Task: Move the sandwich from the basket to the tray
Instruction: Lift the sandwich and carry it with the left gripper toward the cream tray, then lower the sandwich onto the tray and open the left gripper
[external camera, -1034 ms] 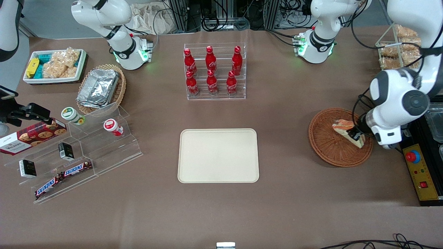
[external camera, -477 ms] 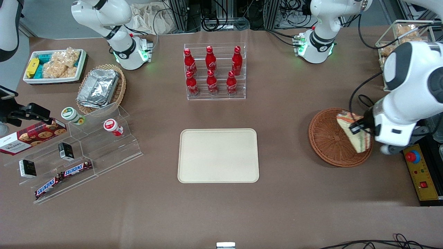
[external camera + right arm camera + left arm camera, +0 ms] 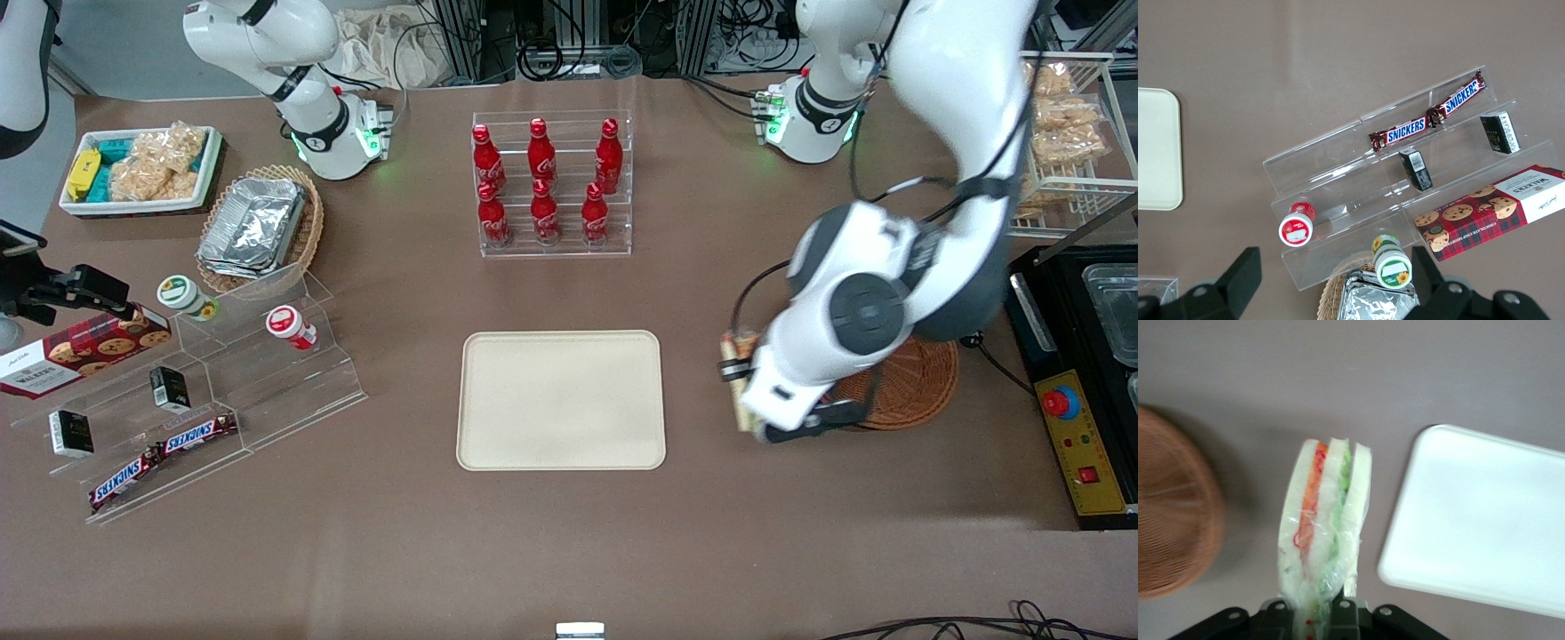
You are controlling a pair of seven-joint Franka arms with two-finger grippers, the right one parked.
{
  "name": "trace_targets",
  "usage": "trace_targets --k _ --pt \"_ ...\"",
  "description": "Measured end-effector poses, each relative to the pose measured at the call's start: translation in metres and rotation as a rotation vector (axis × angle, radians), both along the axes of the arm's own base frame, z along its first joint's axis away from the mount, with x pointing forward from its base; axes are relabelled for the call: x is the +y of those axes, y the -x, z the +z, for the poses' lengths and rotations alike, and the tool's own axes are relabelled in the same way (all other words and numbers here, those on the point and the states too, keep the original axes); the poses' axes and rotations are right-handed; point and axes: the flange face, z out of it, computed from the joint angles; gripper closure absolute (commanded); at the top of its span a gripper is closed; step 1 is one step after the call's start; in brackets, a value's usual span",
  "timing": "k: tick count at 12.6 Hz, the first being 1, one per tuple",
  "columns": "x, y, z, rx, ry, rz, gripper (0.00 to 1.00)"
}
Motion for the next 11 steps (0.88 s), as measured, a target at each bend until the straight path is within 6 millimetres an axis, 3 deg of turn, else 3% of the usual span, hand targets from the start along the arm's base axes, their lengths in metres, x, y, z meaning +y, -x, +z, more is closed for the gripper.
trace_targets --k 3,6,7,8,9,11 --pt "-0.078 0.005 -0.069 -0.035 0.070 -0.024 1.00" --pt "-0.107 0.020 -0.115 -0.012 0.058 -0.067 0.99" --pt "-0.109 0.023 -0.124 -0.012 0.031 -0.087 0.85" --pt "-0.108 0.026 -0.132 -0.015 0.006 -0.104 0.27" --pt "-0.107 0.027 -0.136 -0.016 -0.008 -0.114 0.01" --pt "-0.108 0.029 -0.139 -0.017 -0.017 -0.123 0.01"
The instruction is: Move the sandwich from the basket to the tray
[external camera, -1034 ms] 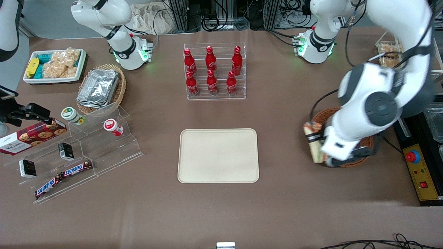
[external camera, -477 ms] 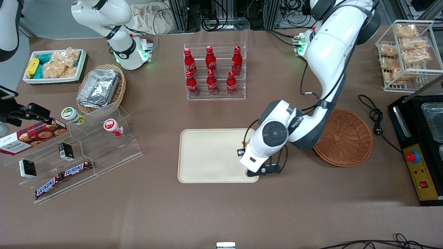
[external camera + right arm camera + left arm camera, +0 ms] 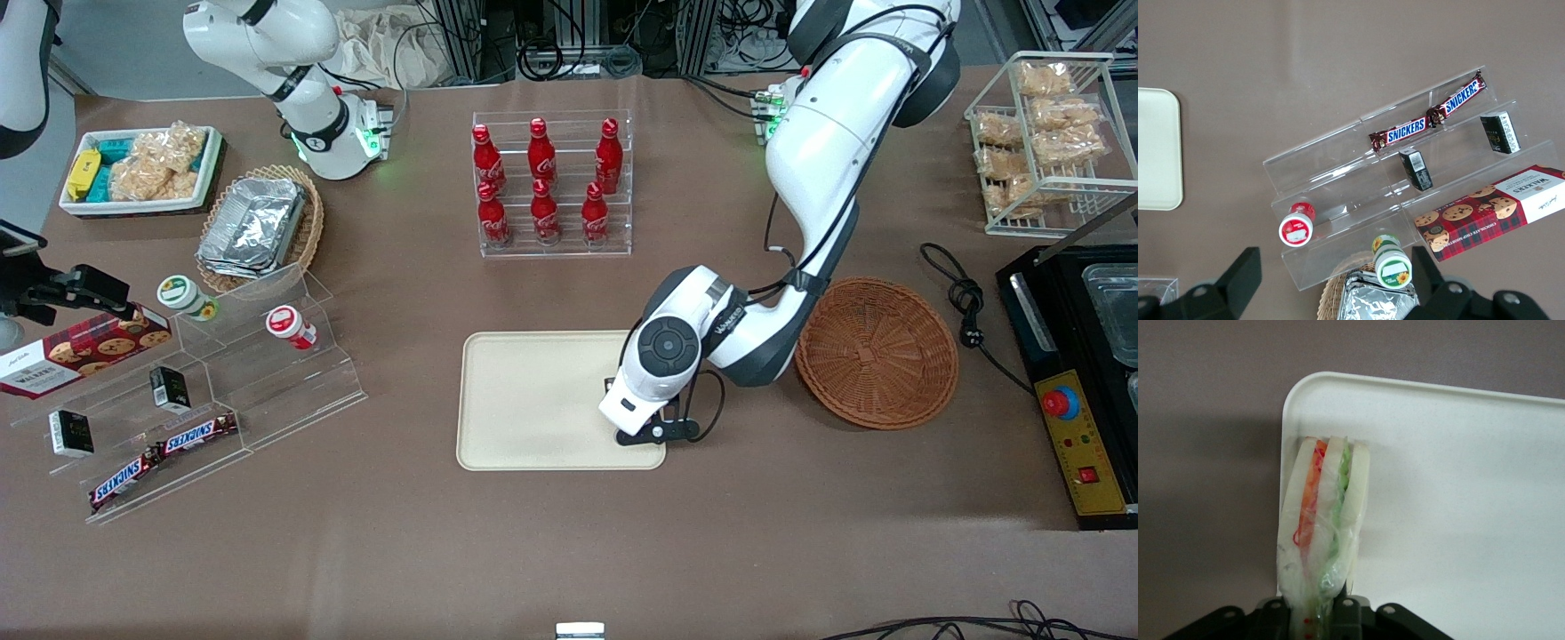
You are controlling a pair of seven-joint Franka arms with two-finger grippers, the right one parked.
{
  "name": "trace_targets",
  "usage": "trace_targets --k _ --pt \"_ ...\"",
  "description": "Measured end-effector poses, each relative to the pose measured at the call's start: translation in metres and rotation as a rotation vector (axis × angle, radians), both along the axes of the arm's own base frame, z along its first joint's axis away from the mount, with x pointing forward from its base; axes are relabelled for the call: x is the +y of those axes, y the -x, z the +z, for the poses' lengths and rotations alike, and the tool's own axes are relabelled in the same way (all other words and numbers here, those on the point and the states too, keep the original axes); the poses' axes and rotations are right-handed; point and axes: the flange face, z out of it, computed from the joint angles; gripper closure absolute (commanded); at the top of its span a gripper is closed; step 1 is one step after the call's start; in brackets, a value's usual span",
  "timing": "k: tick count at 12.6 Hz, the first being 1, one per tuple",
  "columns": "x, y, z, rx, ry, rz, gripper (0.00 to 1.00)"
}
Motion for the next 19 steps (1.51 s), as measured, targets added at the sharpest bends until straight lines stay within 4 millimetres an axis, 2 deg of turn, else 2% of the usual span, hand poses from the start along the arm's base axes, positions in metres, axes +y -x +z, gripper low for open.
trace_targets --k 2,4,6,8,9,11,14,16,19 --pt "-0.002 0.001 0.003 -0.007 0.003 -0.004 0.01" --pt "-0.003 -0.002 0.017 -0.029 0.012 -0.002 0.01" --pt "0.001 -0.008 0.054 -0.077 0.023 0.004 0.01" --pt "0.023 -0.011 0.107 -0.136 -0.003 0.025 0.01" --pt "0.038 -0.007 0.132 -0.160 -0.026 0.034 0.01" --pt "0.076 0.013 0.169 -0.191 -0.079 0.053 0.01" --pt "0.154 0.040 0.214 -0.216 -0.145 0.002 0.01" --pt "0.206 0.044 0.235 -0.195 -0.147 -0.023 0.01" --pt "0.272 0.037 0.261 -0.157 -0.082 -0.006 0.01"
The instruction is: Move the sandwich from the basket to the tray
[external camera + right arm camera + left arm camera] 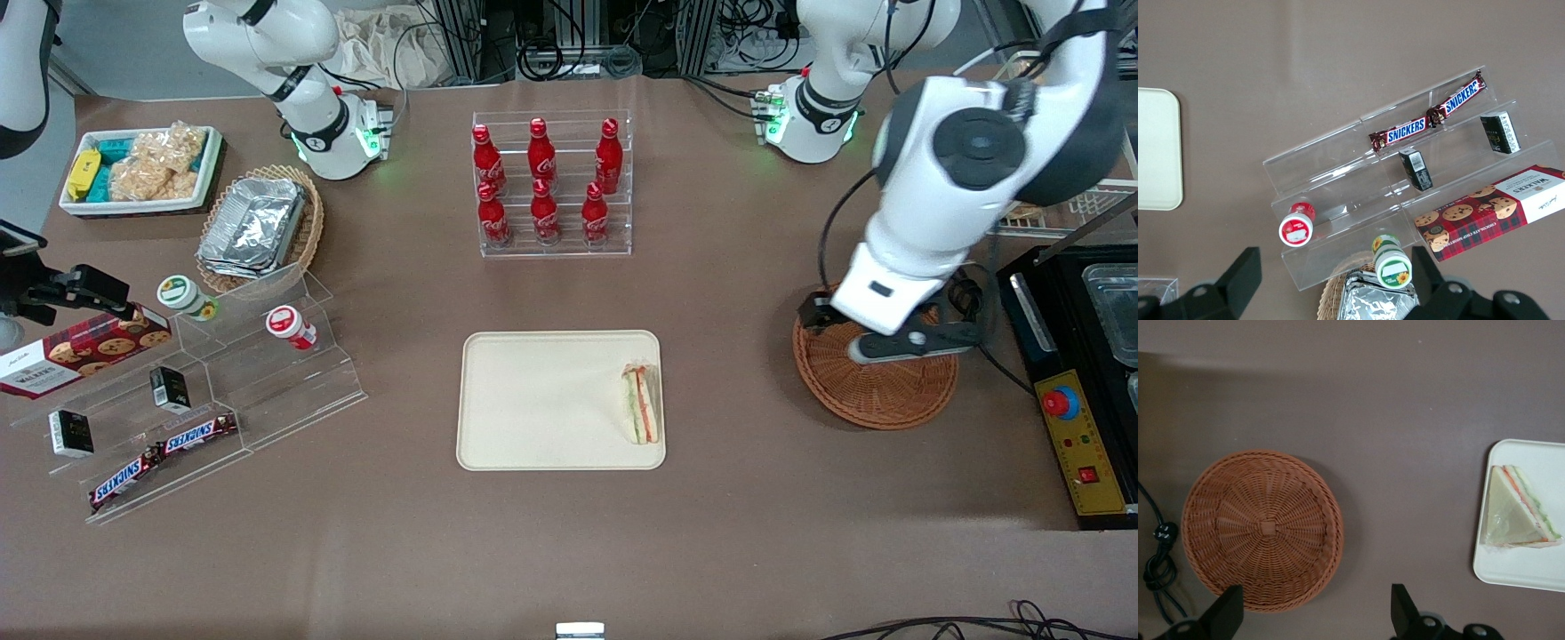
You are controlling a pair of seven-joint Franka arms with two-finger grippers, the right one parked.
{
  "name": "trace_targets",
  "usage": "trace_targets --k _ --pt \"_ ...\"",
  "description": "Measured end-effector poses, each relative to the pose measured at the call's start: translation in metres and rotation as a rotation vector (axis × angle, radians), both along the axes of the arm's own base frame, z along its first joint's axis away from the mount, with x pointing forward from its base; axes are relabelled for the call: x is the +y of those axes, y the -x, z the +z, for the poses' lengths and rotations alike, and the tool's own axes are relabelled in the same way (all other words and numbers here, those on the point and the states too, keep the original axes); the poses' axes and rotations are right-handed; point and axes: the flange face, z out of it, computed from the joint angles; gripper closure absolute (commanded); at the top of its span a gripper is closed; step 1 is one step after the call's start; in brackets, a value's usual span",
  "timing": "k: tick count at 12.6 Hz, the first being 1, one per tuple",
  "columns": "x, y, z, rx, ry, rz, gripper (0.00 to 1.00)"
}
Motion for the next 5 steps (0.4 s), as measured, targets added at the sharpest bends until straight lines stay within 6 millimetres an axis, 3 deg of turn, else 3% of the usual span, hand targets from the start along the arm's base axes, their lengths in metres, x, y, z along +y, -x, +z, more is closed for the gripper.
trace_targets --k 5 --pt "0.093 -0.010 0.057 0.043 0.063 0.014 0.01"
